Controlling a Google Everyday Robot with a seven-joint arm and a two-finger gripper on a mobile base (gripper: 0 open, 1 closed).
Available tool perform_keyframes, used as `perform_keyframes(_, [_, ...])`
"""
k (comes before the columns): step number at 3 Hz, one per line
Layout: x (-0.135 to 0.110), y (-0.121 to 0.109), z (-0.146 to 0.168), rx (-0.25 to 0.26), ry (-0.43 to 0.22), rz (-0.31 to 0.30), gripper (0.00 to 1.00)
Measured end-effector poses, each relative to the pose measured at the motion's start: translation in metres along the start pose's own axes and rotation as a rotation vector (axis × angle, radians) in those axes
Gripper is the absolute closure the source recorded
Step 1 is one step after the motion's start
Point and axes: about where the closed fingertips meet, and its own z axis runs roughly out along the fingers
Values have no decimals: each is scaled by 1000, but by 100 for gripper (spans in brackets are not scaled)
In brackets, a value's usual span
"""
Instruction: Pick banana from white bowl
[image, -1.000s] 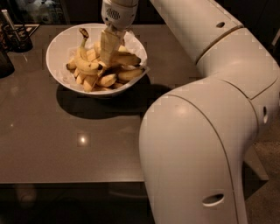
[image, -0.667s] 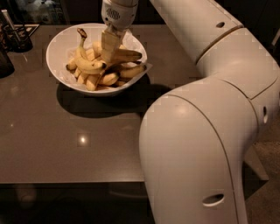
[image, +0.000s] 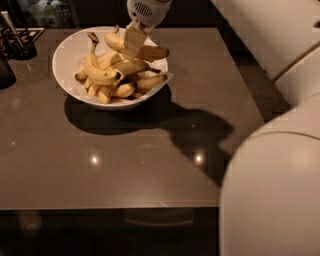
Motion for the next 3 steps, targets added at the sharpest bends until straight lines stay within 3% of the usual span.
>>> perform_keyframes(1, [9, 13, -19, 37, -69, -74, 100])
perform_keyframes(3, [12, 13, -17, 38, -67, -78, 100])
